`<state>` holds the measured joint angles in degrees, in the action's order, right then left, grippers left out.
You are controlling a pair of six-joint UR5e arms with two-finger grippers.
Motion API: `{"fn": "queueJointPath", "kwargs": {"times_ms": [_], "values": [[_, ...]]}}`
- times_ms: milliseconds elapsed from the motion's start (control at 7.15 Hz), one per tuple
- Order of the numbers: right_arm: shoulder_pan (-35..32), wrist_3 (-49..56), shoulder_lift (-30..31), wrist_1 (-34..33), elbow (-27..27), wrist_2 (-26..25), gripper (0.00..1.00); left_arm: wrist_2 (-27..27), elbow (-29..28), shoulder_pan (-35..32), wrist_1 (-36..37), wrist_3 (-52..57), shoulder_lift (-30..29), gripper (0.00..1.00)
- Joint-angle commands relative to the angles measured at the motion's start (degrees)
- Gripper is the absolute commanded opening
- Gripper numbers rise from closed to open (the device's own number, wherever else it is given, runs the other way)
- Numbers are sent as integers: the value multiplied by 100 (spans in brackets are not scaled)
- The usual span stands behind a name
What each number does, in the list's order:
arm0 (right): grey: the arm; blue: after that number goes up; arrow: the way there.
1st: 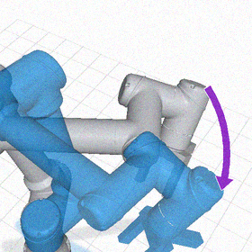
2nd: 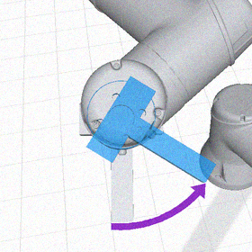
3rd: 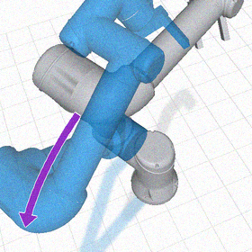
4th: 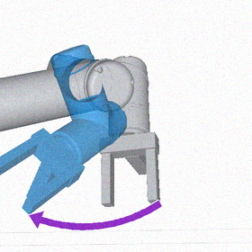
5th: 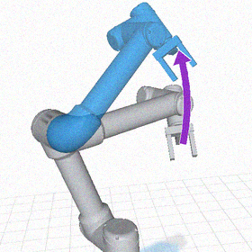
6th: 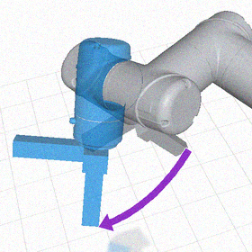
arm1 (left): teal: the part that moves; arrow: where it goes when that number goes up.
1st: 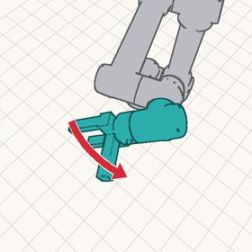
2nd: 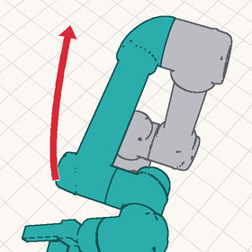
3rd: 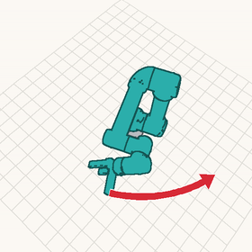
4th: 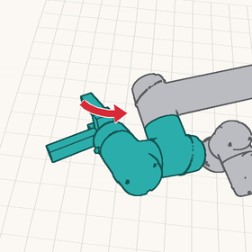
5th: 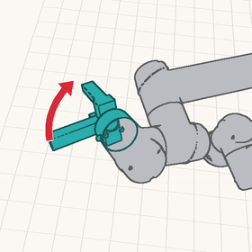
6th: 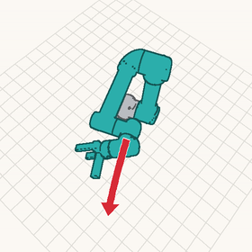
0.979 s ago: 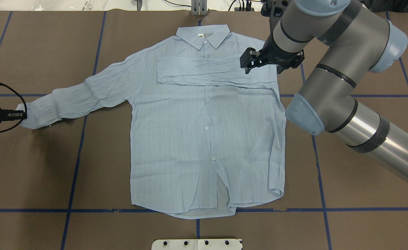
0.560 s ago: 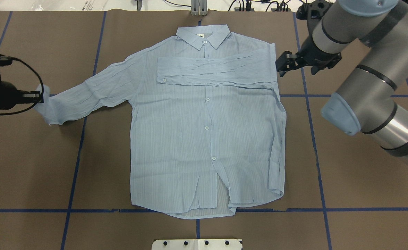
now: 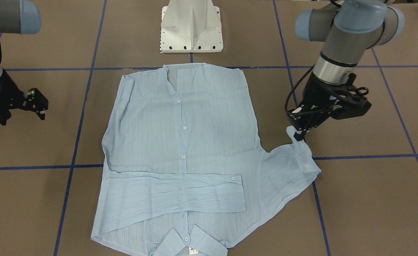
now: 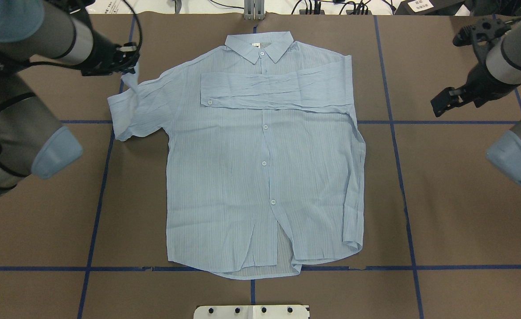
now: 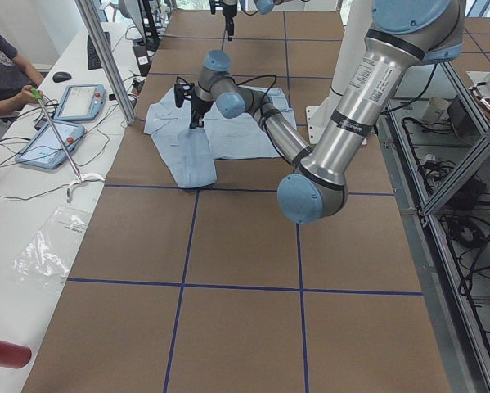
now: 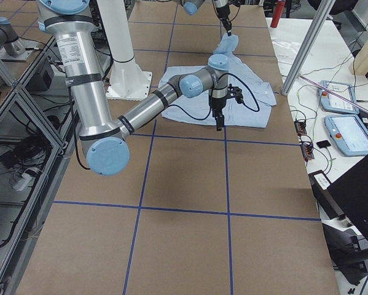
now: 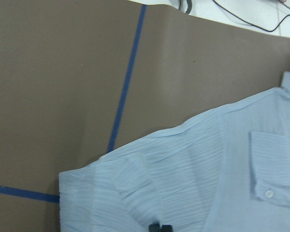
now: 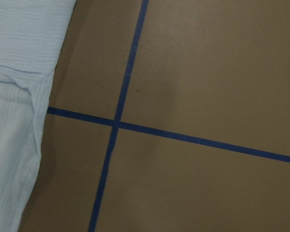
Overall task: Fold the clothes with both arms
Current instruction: 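Grasp the other sleeve cuff with the left gripper and fold it across the chest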
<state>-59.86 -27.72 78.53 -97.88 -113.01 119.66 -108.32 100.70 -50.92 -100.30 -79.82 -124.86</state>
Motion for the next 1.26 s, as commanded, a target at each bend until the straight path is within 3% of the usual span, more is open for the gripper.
{"fn": "queueJointPath", "kwargs": {"times_ms": [0,280,560,699,979,1119], "values": [[-245,205,626,372,-151,293,100,-67,-1266,177,55,-1836,-1789,0],[-325,162,944,839,-72,471,100,-49,-2114,511,-1424,-3735,-2192,0],[-325,161,954,849,-37,471,100,117,-2169,819,-1501,-4284,-2175,0],[-316,170,954,849,-19,471,100,483,-2186,1046,-1519,-4409,-2157,0],[-316,170,945,849,68,479,100,1361,-2641,1529,-1850,-4734,-2209,0],[-316,179,945,858,104,558,100,1540,-3174,1767,-2045,-4831,-2488,0]]}}
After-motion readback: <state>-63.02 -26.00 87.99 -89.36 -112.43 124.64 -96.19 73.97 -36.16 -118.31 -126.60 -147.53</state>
